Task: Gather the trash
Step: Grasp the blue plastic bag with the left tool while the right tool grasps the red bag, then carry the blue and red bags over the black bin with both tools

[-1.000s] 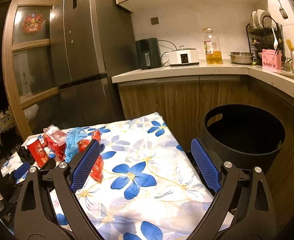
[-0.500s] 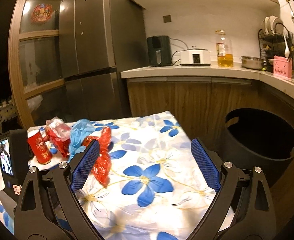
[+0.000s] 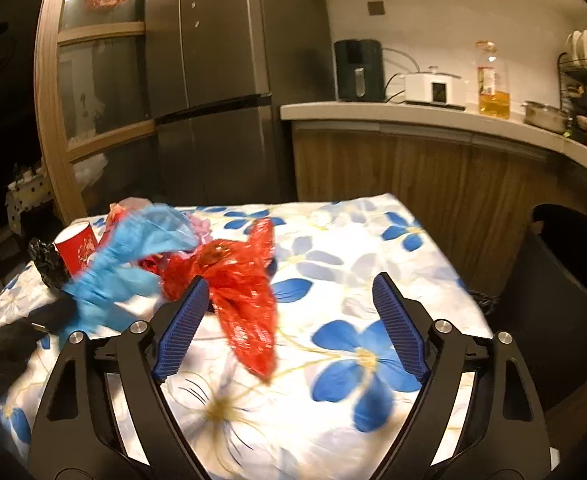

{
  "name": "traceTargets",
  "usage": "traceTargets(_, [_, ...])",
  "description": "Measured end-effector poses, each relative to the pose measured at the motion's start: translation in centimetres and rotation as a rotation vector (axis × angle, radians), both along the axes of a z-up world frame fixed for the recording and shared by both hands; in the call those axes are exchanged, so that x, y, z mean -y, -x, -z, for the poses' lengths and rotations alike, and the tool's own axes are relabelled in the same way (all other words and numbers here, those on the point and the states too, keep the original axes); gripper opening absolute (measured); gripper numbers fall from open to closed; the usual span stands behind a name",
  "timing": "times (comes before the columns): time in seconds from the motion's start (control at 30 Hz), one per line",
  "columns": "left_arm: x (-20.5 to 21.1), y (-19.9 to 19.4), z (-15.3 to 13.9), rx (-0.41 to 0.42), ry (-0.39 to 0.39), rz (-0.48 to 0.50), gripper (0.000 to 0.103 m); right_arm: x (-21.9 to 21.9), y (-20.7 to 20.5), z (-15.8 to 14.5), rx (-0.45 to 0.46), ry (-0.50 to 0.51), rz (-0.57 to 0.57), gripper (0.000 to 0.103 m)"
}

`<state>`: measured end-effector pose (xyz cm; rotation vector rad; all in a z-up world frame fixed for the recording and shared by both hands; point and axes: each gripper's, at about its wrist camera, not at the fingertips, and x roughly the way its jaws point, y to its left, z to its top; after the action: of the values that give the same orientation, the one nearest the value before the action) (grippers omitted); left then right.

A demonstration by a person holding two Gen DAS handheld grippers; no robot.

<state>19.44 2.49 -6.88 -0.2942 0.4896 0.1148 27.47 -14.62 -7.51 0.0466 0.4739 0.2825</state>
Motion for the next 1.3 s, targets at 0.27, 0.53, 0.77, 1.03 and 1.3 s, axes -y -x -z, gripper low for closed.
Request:
traceTargets(0.27, [-1.6, 1.2, -1.5, 0.047, -0.01, -0.035, 0.001, -2.8, -3.0, 2.1, -0.108, 0.021, -0.043, 0.062])
traceTargets(0.53, [-2.2, 1.3, -2.0, 0.058, -0.009, -0.041, 0.001, -3.4, -3.3, 2.7, -0.146, 0.029, -0.089, 0.021])
traceTargets(0.77, [-1.9, 1.8, -2.7, 0.069, -0.017, -0.046, 0.001, -2.6, -1.3, 1.6, -0.109, 0.021, -0.113, 0.004])
traceTargets(1.03, [0.0, 2.6, -3.7, 0.092, -0.037, -0.025, 0.001, -0.1, 2.4, -1.4, -0.027, -0.019, -0.111, 0.004])
traceTargets(1.3, [3.0, 3.4, -5.1, 0.118, -0.059, 0.021, 0.001, 3.5, 5.6, -4.5, 0.054, -0.046, -0.072, 0.004])
